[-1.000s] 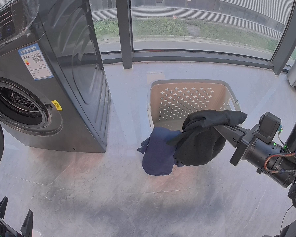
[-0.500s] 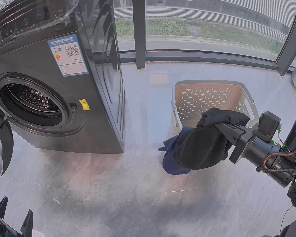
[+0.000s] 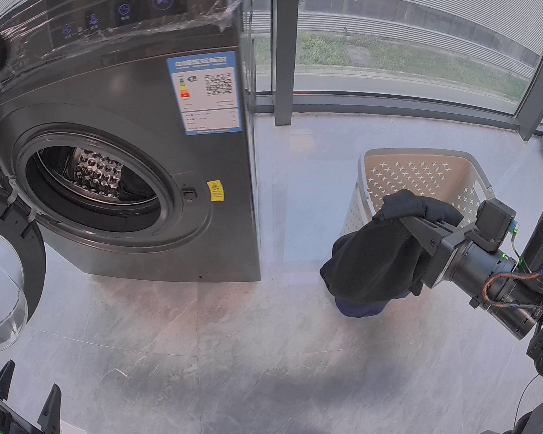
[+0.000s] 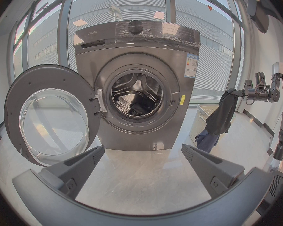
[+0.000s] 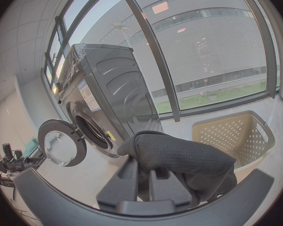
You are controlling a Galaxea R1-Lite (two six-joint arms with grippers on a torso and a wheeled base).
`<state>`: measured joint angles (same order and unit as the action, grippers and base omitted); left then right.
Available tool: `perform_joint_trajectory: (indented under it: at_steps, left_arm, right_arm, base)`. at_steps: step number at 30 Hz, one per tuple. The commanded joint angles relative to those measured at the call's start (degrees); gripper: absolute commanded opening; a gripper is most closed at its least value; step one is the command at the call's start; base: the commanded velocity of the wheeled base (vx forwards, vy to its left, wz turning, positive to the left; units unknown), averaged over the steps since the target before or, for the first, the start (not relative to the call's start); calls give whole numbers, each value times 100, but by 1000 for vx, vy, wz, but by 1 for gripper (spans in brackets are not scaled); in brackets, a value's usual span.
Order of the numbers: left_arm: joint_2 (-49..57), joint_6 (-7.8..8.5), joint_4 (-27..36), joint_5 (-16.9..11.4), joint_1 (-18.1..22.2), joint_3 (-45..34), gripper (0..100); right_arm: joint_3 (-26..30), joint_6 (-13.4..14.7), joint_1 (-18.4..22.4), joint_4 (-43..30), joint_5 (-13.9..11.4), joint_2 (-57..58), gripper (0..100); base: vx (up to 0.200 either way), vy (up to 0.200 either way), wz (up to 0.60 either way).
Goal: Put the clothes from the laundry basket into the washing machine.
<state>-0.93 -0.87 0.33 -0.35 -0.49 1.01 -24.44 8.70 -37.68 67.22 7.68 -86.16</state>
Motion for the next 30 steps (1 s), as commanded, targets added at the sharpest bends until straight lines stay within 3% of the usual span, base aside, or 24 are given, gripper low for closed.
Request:
perform_joint_trajectory:
  at_steps: [1,15,21,30]
  left_arm:
    - [31,-1,2,0,-4,-75,100]
    - [31,-1,2,0,5,-84,100]
    - [31,-1,2,0,5,-84,100]
    - [31,-1,2,0,5,-84,100]
  right_arm:
    - [-87,26,6,-25,208,-41,0]
    - [-105,44,68,-16,234,-76,0]
    - [-105,44,68,-7,234,-102,0]
    - [-113,44,68,-7,234,-102,0]
  base:
    - [0,0,0]
    - [-171,0,0]
    - [0,0,0]
    - [0,200,0]
